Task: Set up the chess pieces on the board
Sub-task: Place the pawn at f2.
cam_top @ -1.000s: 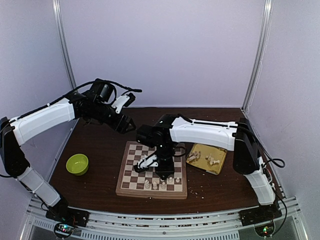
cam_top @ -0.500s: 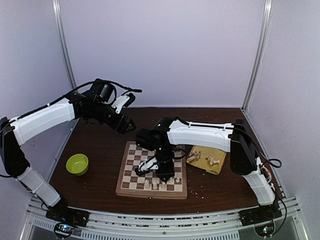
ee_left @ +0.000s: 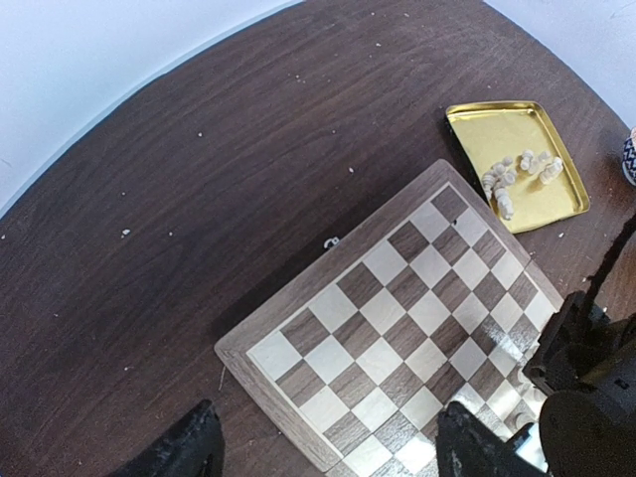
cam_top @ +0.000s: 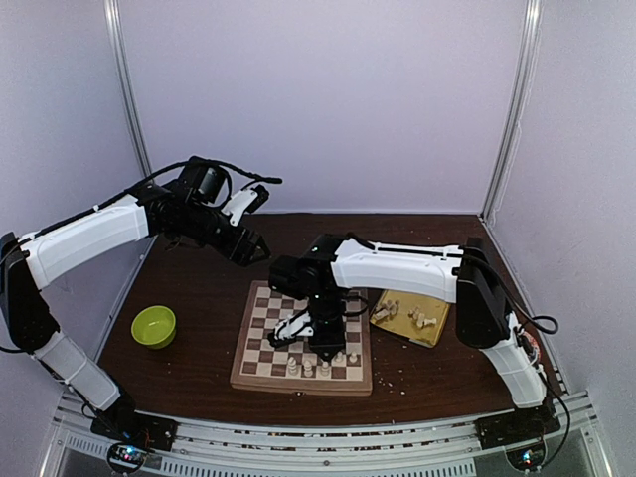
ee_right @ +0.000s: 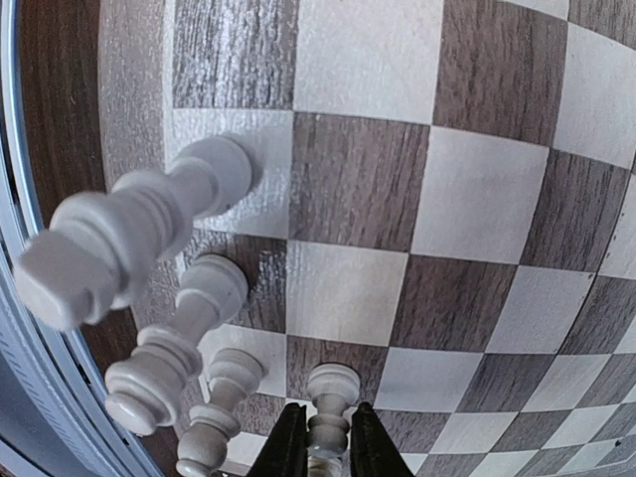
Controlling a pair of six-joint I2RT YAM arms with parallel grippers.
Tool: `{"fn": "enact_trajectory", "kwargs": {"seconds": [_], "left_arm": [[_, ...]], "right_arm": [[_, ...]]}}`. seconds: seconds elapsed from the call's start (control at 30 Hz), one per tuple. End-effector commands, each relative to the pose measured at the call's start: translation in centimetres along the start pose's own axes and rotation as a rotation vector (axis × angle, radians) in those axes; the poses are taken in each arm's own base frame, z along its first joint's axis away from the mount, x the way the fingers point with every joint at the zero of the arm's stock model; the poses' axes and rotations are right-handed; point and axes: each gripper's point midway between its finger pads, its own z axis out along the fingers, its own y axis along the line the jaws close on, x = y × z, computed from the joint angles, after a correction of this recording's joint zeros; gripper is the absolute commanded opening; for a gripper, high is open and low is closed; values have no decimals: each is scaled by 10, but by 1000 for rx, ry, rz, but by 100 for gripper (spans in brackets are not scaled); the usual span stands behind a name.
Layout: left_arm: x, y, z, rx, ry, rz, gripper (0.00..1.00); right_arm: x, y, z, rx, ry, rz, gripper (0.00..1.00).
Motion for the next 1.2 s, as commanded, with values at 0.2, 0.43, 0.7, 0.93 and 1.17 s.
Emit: {"fn": "enact_trajectory", "kwargs": {"seconds": [0.2, 0.43, 0.7, 0.93, 1.17], "left_arm": [[-20, -1, -17, -9, -71, 30, 75], [-20, -1, -17, -11, -71, 31, 75], [-19, 5, -17, -45, -70, 42, 75], [-24, -3, -17, -10, -126, 67, 75], [-14, -15, 7, 21, -81, 105, 73]], "right_arm": [[-3, -6, 0, 31, 0, 7, 17], [-6, -6, -26, 62, -50, 4, 22], [7, -15, -69, 93, -127, 42, 26], [57, -24, -100, 130, -190, 113, 26], [146, -46, -102, 145, -236, 318, 26]]}}
